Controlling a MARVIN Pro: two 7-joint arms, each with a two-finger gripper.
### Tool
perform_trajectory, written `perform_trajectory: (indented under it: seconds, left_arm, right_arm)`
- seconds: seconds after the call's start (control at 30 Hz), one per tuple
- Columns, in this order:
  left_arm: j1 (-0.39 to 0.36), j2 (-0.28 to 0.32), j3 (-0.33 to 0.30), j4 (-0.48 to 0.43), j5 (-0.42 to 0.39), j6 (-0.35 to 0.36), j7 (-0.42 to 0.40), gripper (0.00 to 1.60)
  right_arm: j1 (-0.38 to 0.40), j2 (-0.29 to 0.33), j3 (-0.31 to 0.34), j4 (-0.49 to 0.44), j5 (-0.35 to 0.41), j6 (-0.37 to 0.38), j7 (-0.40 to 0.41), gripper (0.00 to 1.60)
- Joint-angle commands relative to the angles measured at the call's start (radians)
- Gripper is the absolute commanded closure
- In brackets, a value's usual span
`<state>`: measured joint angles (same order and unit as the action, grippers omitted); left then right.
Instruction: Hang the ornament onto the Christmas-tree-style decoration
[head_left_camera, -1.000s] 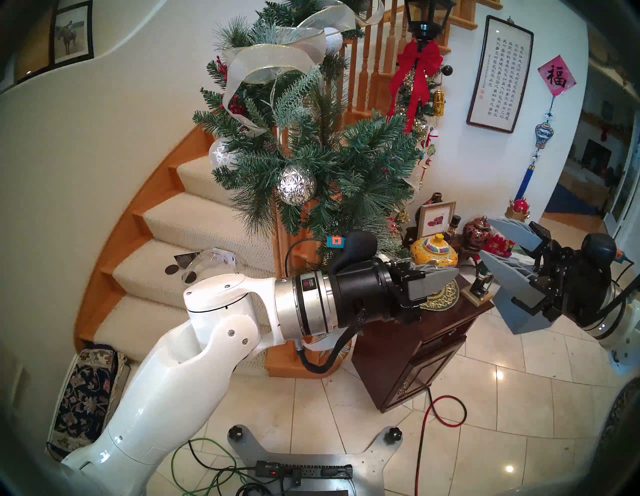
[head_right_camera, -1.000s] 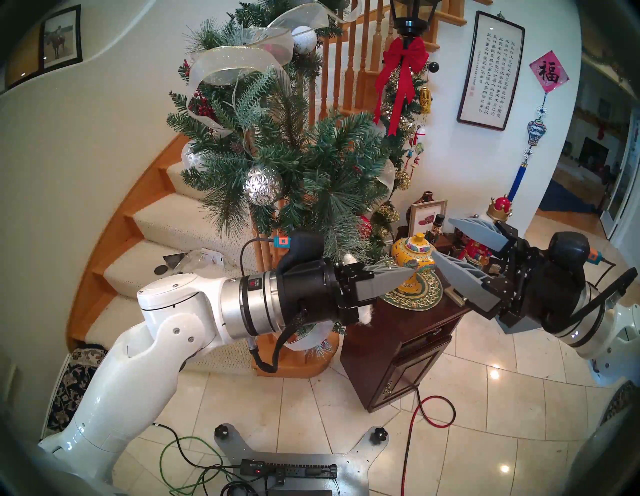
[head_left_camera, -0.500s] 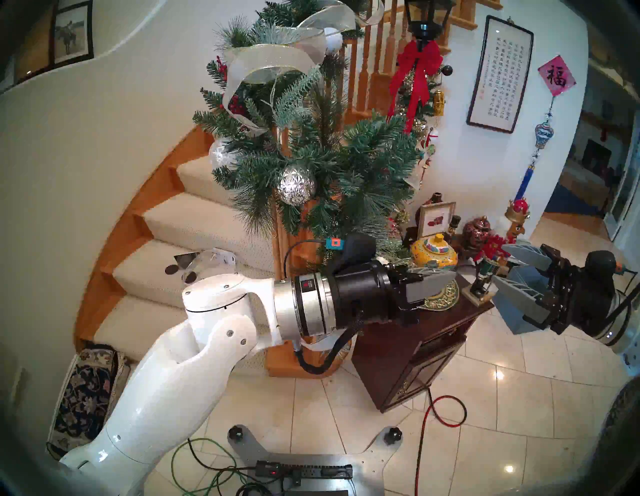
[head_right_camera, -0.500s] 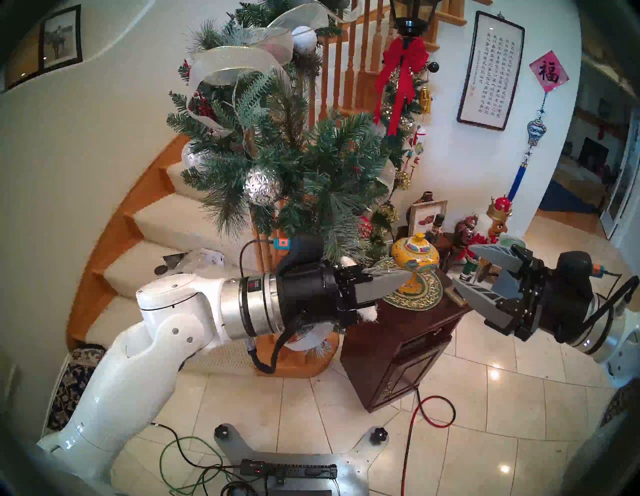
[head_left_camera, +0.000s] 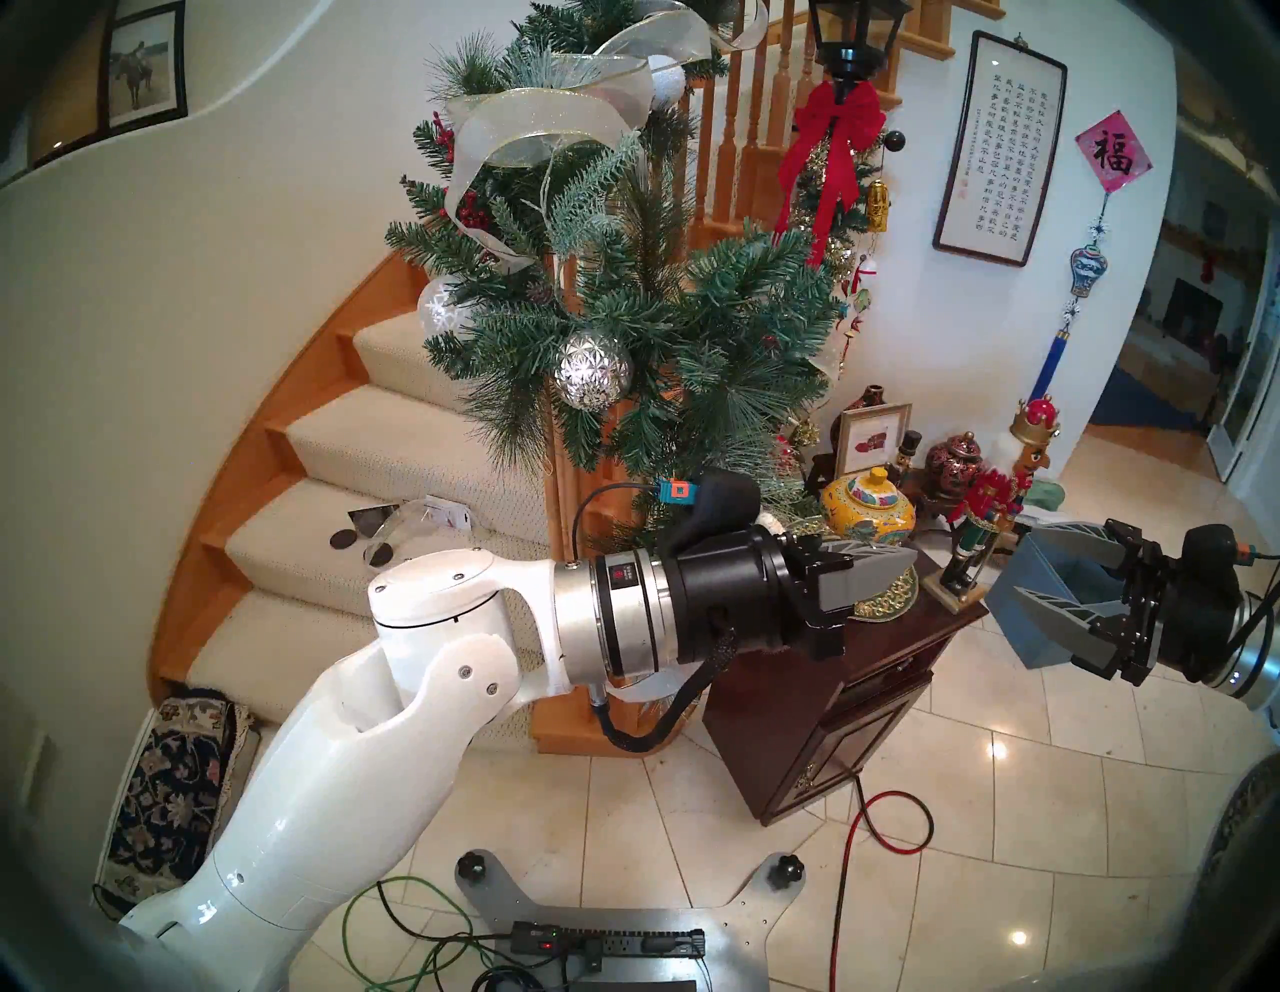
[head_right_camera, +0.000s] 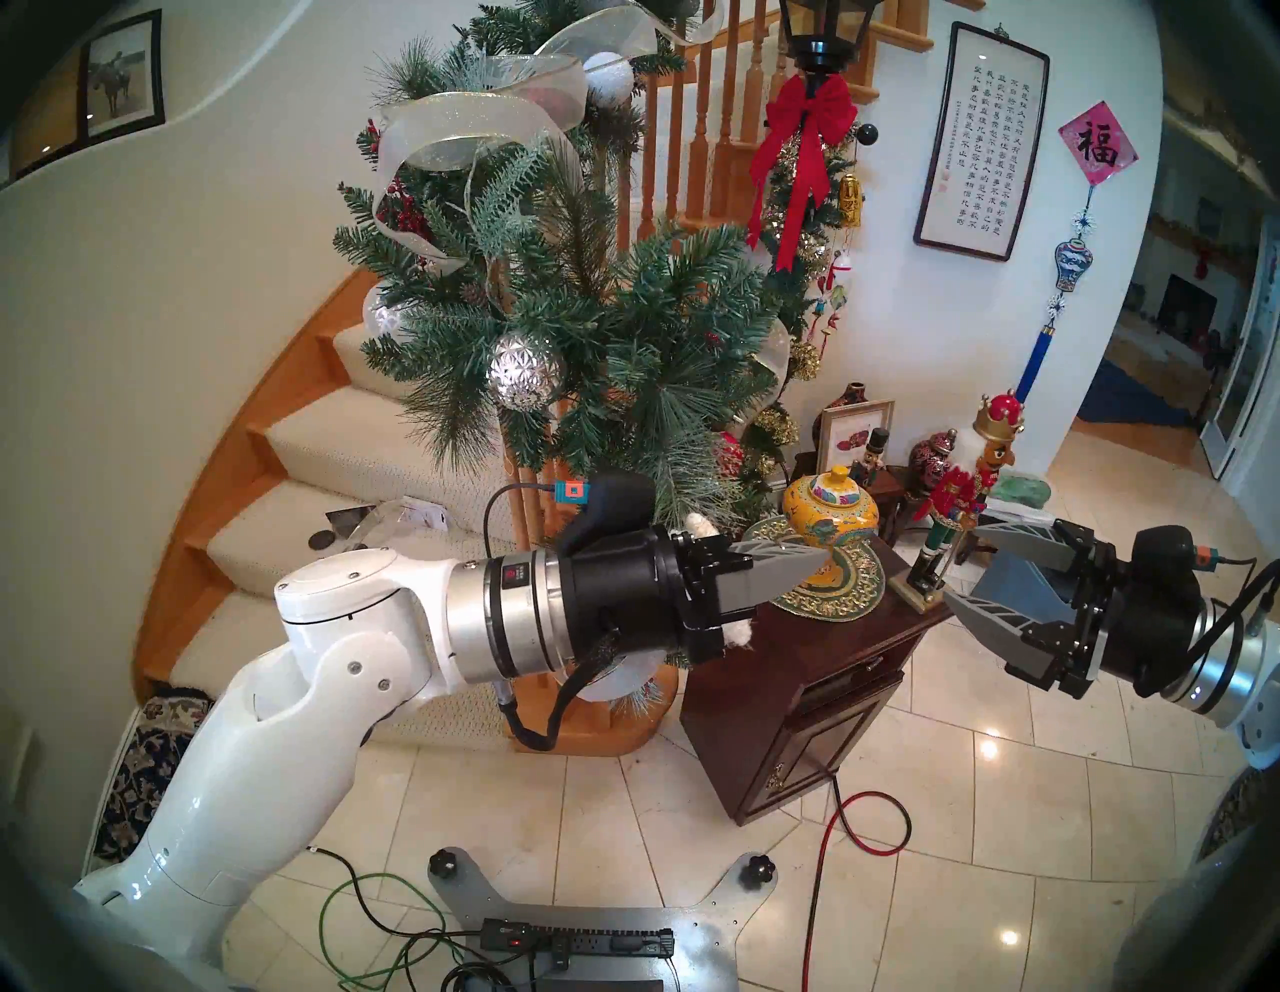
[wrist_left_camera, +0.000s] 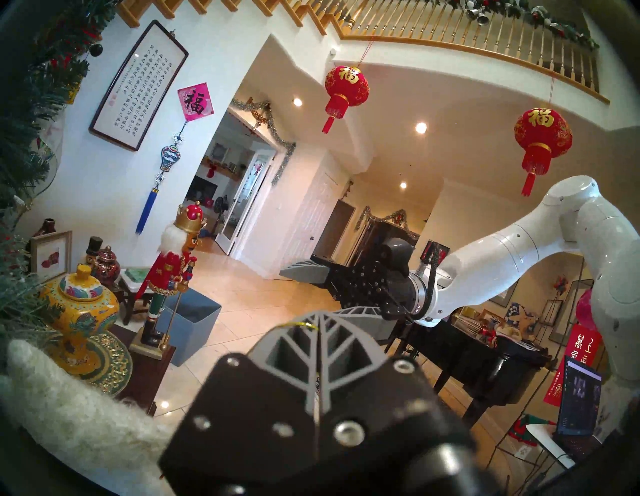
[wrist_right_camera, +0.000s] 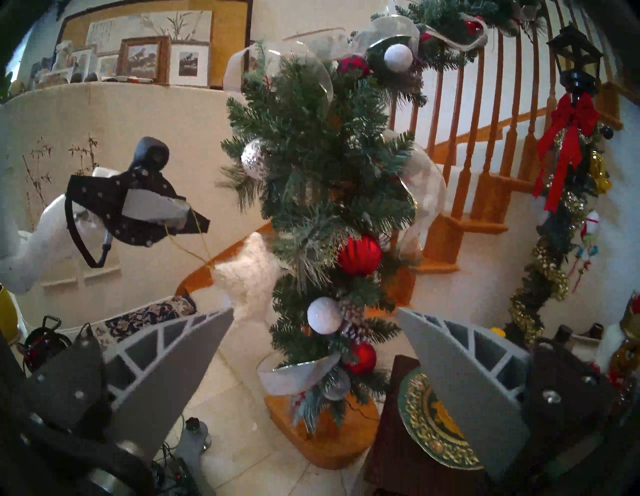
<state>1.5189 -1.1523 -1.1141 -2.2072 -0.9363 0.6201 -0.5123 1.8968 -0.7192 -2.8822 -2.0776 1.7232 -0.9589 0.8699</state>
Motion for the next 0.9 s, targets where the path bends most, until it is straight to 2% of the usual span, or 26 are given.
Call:
perform_trajectory:
  seconds: [0.0, 0.13, 0.17, 0.27, 0.3, 0.5, 0.87]
  left_arm:
    - [-0.008, -0.010, 0.007, -0.015, 0.003, 0.000, 0.006, 1.60]
    - [-0.009, -0.012, 0.013, -0.016, 0.007, 0.001, 0.010, 1.60]
    - [-0.009, -0.012, 0.014, -0.017, 0.008, 0.002, 0.011, 1.60]
    - [-0.009, -0.012, 0.016, -0.017, 0.010, 0.002, 0.015, 1.60]
    - [-0.008, -0.012, 0.017, -0.017, 0.011, 0.003, 0.016, 1.60]
    - [-0.008, -0.013, 0.020, -0.018, 0.015, 0.004, 0.021, 1.60]
    - [-0.008, -0.014, 0.023, -0.022, 0.018, 0.005, 0.027, 1.60]
  right_arm:
    - [-0.029, -0.028, 0.002, 0.035, 0.007, -0.001, 0.107, 0.00]
    - [-0.039, -0.018, 0.002, 0.067, 0.020, -0.001, 0.119, 0.00]
    - [-0.043, -0.013, 0.002, 0.073, 0.012, -0.001, 0.091, 0.00]
    - [-0.047, 0.006, 0.002, 0.110, -0.001, -0.001, 0.117, 0.00]
    - [-0.052, 0.012, 0.002, 0.117, -0.004, -0.001, 0.097, 0.00]
    - [-0.068, 0.047, 0.002, 0.169, -0.009, -0.001, 0.108, 0.00]
    - [-0.074, 0.093, 0.002, 0.208, -0.016, -0.001, 0.107, 0.00]
